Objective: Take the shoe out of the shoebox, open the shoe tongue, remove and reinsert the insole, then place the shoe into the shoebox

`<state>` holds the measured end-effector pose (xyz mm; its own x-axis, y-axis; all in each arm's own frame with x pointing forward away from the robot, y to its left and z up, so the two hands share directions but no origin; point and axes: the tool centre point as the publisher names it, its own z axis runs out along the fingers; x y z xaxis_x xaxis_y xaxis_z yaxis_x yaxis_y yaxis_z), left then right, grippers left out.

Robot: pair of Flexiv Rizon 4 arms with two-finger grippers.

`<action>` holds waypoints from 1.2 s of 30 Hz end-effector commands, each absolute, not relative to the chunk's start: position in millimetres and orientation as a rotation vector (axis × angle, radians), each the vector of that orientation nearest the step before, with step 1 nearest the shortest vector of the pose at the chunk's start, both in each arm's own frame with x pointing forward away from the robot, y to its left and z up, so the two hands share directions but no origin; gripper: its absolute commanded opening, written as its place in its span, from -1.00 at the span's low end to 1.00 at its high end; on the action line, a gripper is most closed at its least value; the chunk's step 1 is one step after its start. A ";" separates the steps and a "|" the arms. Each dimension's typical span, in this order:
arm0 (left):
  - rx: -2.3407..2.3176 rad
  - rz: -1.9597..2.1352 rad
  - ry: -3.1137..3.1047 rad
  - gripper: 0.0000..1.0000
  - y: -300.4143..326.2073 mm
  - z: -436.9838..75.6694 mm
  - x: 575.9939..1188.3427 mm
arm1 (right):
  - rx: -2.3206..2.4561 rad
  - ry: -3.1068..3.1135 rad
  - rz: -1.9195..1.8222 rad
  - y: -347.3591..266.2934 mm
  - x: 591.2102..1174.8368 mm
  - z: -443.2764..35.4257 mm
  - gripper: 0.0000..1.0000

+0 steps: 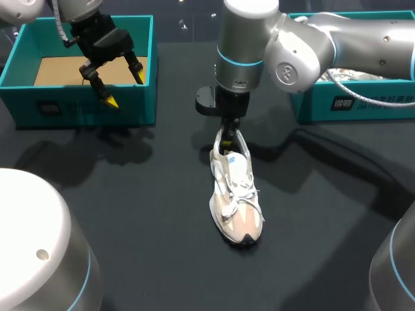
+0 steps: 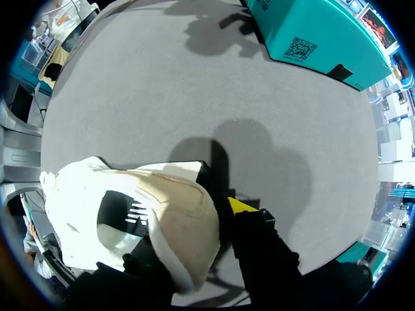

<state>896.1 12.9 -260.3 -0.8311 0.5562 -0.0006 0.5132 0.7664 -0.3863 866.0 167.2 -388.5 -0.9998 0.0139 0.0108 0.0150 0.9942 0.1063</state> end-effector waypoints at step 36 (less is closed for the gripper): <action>-0.865 0.568 -2.844 1.00 13.2 -259.8 896.2 | -0.046 -3.248 -0.117 108.1 878.1 -258.7 -1.00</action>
<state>896.1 12.9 -260.3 -0.8311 0.5561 -0.0005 0.5131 0.7665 -0.3863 877.5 125.4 -276.1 -0.9954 0.0301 -0.0914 0.0233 0.9969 0.0746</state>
